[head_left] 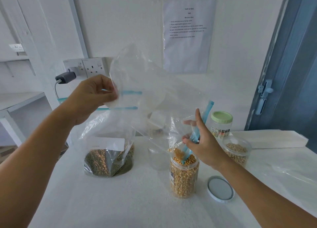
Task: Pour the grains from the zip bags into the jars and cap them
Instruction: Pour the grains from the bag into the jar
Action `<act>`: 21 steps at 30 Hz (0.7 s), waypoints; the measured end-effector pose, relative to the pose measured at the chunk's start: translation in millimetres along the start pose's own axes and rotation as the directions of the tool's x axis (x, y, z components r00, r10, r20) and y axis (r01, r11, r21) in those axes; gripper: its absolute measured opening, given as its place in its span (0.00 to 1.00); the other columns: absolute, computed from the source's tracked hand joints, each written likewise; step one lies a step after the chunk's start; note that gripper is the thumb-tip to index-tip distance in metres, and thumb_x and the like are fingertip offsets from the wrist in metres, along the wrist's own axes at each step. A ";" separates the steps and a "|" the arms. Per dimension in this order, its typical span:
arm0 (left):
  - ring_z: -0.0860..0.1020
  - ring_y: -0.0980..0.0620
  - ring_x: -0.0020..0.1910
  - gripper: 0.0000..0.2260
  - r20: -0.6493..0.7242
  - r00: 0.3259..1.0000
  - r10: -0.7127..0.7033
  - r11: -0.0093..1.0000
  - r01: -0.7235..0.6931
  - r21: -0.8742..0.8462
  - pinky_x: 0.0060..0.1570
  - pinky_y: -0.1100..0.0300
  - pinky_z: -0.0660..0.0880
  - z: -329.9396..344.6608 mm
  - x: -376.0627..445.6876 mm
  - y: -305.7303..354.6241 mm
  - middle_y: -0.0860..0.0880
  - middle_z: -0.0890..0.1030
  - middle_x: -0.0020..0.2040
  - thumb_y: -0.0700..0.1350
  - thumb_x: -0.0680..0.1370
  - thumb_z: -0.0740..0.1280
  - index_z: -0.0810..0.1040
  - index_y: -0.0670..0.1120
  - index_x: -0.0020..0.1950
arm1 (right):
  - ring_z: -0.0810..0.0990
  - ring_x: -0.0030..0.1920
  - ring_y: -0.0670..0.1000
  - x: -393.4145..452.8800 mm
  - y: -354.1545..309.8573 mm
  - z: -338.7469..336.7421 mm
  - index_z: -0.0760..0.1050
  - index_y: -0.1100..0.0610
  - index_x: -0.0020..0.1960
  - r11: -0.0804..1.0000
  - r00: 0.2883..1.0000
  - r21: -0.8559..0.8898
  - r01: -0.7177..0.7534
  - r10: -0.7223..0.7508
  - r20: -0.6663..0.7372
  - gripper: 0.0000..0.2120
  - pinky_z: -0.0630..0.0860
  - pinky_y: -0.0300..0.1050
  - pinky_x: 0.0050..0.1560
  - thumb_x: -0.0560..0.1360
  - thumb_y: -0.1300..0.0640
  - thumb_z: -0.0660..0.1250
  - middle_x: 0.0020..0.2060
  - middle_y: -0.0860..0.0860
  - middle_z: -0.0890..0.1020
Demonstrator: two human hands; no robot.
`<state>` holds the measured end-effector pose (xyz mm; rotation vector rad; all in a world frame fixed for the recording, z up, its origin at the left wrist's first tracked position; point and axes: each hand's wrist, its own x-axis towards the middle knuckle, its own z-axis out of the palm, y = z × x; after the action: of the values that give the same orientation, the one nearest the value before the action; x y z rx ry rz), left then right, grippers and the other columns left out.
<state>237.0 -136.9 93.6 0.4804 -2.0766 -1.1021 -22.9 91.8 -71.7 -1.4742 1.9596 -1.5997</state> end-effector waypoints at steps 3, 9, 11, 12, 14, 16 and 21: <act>0.85 0.52 0.48 0.10 -0.124 0.991 0.043 0.999 -0.044 -0.009 0.61 0.53 0.78 0.9 2.4 2.0 0.53 0.86 0.43 0.32 0.76 0.72 0.79 0.47 0.45 | 0.83 0.54 0.51 0.0 0.6 -0.5 0.38 0.38 0.83 1.000 1.000 0.005 -0.004 0.004 -0.003 0.50 0.80 0.42 0.61 0.80 0.65 0.69 0.69 0.41 0.73; 0.85 0.44 0.54 0.11 -0.369 0.929 -0.004 0.981 -0.069 -0.182 0.64 0.48 0.80 -5.8 8.3 4.9 0.50 0.88 0.46 0.35 0.77 0.74 0.78 0.50 0.48 | 0.83 0.53 0.52 -0.9 1.4 -4.3 0.39 0.38 0.83 0.999 1.000 0.044 -0.019 0.020 -0.022 0.50 0.81 0.45 0.60 0.80 0.65 0.70 0.69 0.40 0.74; 0.86 0.42 0.54 0.10 -0.350 0.936 -0.042 0.963 -0.056 -0.265 0.58 0.51 0.82 -2.5 7.7 5.1 0.49 0.88 0.49 0.36 0.79 0.72 0.76 0.50 0.52 | 0.83 0.53 0.52 -1.3 0.4 -3.0 0.39 0.38 0.83 0.999 1.000 0.044 -0.016 0.017 -0.014 0.50 0.81 0.45 0.60 0.80 0.65 0.70 0.69 0.41 0.73; 0.87 0.43 0.53 0.09 -0.336 0.941 -0.050 0.953 -0.055 -0.298 0.55 0.53 0.82 -0.1 6.8 5.6 0.48 0.88 0.50 0.36 0.81 0.70 0.75 0.49 0.53 | 0.83 0.53 0.52 -1.6 0.5 -2.2 0.39 0.39 0.83 0.999 1.000 0.045 -0.013 0.014 -0.013 0.50 0.81 0.45 0.61 0.80 0.65 0.70 0.69 0.41 0.73; 0.87 0.43 0.53 0.09 -0.330 0.943 -0.054 0.940 -0.063 -0.336 0.53 0.54 0.82 4.2 5.4 6.6 0.47 0.88 0.52 0.36 0.82 0.68 0.74 0.49 0.55 | 0.83 0.54 0.53 -2.6 1.4 -1.8 0.39 0.39 0.83 0.999 1.000 0.052 -0.016 0.017 -0.013 0.50 0.80 0.45 0.61 0.80 0.65 0.70 0.69 0.41 0.74; 0.86 0.43 0.53 0.10 -0.334 0.941 -0.056 0.931 -0.073 -0.359 0.54 0.52 0.82 7.5 4.6 6.7 0.46 0.88 0.53 0.35 0.82 0.68 0.73 0.48 0.58 | 0.83 0.54 0.52 -3.7 2.6 -1.6 0.39 0.39 0.83 0.998 1.000 0.055 -0.025 0.026 -0.011 0.50 0.80 0.43 0.60 0.80 0.65 0.70 0.69 0.41 0.74; 0.86 0.41 0.54 0.11 -0.317 0.945 -0.075 0.900 -0.073 -0.431 0.61 0.47 0.81 12.9 5.3 0.2 0.45 0.87 0.54 0.36 0.82 0.68 0.73 0.47 0.61 | 0.84 0.53 0.50 -5.8 4.6 0.0 0.39 0.38 0.83 0.997 0.999 0.066 -0.037 0.039 -0.018 0.50 0.80 0.42 0.58 0.80 0.65 0.70 0.69 0.41 0.74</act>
<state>223.8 -132.8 91.3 0.4055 -1.4811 -1.3436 -22.7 95.9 -77.9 -1.3936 1.9137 -1.6517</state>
